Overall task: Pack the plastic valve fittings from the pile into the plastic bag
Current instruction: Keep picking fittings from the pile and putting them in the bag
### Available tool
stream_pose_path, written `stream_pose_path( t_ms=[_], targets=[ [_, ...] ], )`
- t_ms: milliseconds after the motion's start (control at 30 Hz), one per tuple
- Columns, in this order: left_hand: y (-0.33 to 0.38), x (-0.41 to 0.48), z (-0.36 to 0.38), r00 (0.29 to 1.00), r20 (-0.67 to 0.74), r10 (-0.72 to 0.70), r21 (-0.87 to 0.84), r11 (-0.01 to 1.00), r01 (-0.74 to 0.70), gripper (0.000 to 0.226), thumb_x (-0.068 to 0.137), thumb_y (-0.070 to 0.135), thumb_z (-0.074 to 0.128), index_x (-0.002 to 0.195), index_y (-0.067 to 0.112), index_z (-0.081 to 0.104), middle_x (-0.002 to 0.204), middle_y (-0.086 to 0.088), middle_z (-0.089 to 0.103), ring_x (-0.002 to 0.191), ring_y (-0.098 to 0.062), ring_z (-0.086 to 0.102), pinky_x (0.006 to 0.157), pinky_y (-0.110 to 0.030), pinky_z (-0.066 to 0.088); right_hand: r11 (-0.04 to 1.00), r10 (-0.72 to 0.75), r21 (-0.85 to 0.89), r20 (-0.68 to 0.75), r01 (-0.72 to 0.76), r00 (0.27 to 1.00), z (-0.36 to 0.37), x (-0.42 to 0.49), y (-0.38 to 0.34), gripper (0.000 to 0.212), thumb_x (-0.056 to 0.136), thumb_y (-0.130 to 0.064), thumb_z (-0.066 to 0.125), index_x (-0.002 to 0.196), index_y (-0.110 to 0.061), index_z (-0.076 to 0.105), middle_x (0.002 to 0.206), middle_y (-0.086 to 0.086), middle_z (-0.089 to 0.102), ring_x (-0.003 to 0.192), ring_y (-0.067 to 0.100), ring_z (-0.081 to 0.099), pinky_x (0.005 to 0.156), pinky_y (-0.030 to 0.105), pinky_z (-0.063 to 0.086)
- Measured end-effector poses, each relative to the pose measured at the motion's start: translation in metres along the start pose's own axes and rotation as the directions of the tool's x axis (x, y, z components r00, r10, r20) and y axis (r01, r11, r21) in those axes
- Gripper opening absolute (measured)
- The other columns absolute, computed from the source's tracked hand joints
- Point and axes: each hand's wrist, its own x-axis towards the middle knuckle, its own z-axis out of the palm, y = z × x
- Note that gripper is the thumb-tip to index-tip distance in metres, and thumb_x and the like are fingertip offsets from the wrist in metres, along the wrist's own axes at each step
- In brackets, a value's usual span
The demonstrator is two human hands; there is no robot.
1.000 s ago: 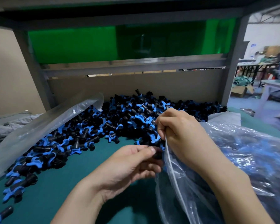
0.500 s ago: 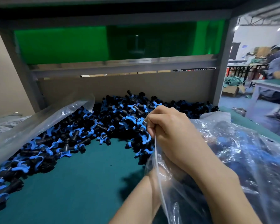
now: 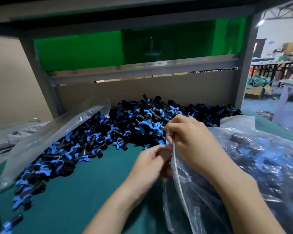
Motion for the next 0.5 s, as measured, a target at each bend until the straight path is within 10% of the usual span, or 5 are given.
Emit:
stream_pose_path(
  t_ms=[133,233,367,500],
  targets=[
    [-0.047,0.021,-0.078,0.953,-0.304,-0.002,0.368,0.922,0.119,0.023,0.101,0.022,0.051,0.114,0.012,0.067,0.075,0.004,0.067,0.059,-0.011,0.056,0.051,-0.021,0.043,1.000,0.007,-0.008,0.014,-0.007,1.000,0.002,0.001,0.002,0.041,0.078,0.000,0.046,0.054,-0.032,0.035,0.090,-0.010,0.056,0.091,0.020,0.051,0.085,0.039,0.040],
    [-0.074,0.029,-0.132,0.897,-0.441,0.030,0.781,0.505,0.367,0.036,0.103,0.034,0.039,0.136,0.023,0.047,0.108,-0.003,0.063,0.091,-0.020,0.061,0.074,-0.032,0.048,1.000,0.020,-0.005,0.026,-0.020,0.999,0.003,0.001,0.004,0.041,0.078,0.002,0.046,0.054,-0.030,0.036,0.090,-0.010,0.056,0.090,0.020,0.050,0.086,0.038,0.040],
    [-0.083,0.040,-0.165,0.858,-0.512,-0.034,0.841,0.185,0.509,0.049,0.104,0.044,0.025,0.150,0.028,0.023,0.139,-0.011,0.034,0.090,-0.022,0.059,0.066,-0.032,0.050,0.999,0.028,-0.026,0.035,-0.027,0.999,0.005,0.001,0.006,0.040,0.078,0.001,0.045,0.055,-0.030,0.037,0.090,-0.010,0.055,0.089,0.019,0.048,0.083,0.036,0.038],
    [-0.088,0.047,-0.172,0.844,-0.534,0.054,0.840,0.144,0.523,0.039,0.105,0.041,0.024,0.141,0.028,0.034,0.126,-0.006,0.041,0.071,-0.017,0.057,0.060,-0.030,0.046,0.999,0.027,-0.025,0.037,-0.027,0.999,0.005,0.000,0.007,0.040,0.078,0.000,0.044,0.055,-0.031,0.036,0.089,-0.011,0.053,0.090,0.020,0.048,0.083,0.035,0.038]
  ],
)
